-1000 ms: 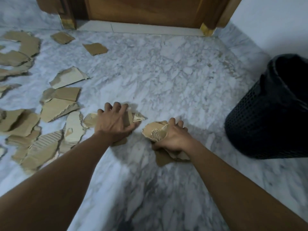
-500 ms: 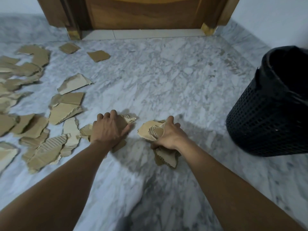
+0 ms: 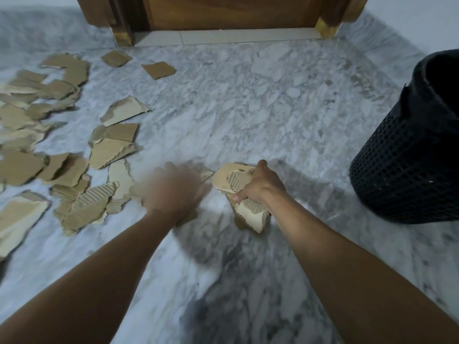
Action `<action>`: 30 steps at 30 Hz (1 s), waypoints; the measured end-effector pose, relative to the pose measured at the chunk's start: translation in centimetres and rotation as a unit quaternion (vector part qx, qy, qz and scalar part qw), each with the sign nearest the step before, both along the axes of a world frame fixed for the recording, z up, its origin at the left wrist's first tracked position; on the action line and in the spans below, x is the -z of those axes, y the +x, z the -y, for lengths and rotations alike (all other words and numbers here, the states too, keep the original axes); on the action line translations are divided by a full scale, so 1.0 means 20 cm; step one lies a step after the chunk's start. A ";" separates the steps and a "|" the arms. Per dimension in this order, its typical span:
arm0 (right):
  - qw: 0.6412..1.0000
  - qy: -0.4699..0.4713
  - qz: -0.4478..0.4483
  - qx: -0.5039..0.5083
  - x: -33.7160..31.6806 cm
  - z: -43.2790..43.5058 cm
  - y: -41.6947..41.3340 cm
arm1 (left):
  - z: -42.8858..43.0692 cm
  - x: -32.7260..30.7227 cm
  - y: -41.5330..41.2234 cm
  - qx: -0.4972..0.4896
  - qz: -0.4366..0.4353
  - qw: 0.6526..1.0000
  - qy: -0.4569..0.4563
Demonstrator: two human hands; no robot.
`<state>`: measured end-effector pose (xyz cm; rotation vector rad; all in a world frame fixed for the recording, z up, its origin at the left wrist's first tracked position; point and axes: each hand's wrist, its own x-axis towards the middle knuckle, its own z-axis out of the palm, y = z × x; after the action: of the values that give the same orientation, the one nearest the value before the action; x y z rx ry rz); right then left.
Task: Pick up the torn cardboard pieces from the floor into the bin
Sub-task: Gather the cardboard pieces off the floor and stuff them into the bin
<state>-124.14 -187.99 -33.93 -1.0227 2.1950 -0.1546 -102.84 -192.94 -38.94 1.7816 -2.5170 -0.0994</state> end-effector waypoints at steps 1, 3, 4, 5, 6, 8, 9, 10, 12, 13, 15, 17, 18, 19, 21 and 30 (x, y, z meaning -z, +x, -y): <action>1.000 0.000 0.010 0.007 0.00 0.00 0.01 | 0.00 0.00 0.00 -0.005 -0.012 1.000 0.012; 1.000 0.001 0.019 0.017 -0.01 0.00 0.04 | 0.00 -0.01 0.00 -0.014 -0.013 1.000 0.012; 1.000 -0.001 0.021 0.017 -0.02 0.00 0.05 | 0.00 -0.01 0.00 -0.017 -0.002 1.000 0.000; 1.000 -0.005 0.025 0.017 -0.02 0.00 0.06 | -0.01 -0.01 0.00 -0.018 0.009 1.000 -0.012; 0.999 -0.009 0.031 0.017 -0.02 0.00 0.07 | -0.02 -0.01 0.00 -0.017 0.014 1.000 -0.020; 0.998 -0.017 0.048 0.025 -0.02 -0.03 0.07 | -0.02 -0.02 0.01 -0.008 -0.001 1.000 -0.008; 0.997 -0.024 0.061 0.033 -0.01 -0.04 0.07 | -0.02 -0.02 0.02 -0.002 -0.018 1.000 0.005; 0.996 -0.036 0.077 0.041 0.00 -0.05 0.06 | -0.02 -0.03 0.02 0.002 -0.034 0.999 0.017; 0.989 -0.066 0.115 0.059 0.02 -0.07 0.05 | -0.02 -0.04 0.04 -0.002 -0.056 0.998 0.031; 0.986 -0.085 0.130 0.065 0.02 -0.08 0.04 | -0.03 -0.04 0.05 -0.011 -0.062 0.997 0.035; 0.978 -0.128 0.149 0.076 0.01 -0.11 0.01 | -0.03 -0.04 0.06 -0.018 -0.073 0.996 0.048; 0.971 -0.165 0.157 0.079 -0.02 -0.13 -0.04 | -0.03 -0.05 0.07 -0.010 -0.095 0.993 0.062; 0.969 -0.176 0.155 0.076 -0.05 -0.15 -0.07 | -0.03 -0.06 0.07 -0.006 -0.105 0.992 0.065; 0.969 -0.184 0.150 0.073 -0.10 -0.16 -0.10 | -0.02 -0.07 0.07 0.000 -0.114 0.992 0.062; 0.966 -0.205 0.139 0.077 -0.20 -0.17 -0.17 | -0.01 -0.12 0.05 0.009 -0.133 0.990 0.048; 0.955 -0.293 0.020 0.025 -1.12 -0.15 -0.51 | 0.22 -0.85 -0.40 0.061 -0.225 0.971 -0.058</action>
<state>-134.31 -184.99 -11.60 -1.2554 2.1835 -0.8851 -110.75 -197.35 -21.96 1.3726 -2.2475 -0.3158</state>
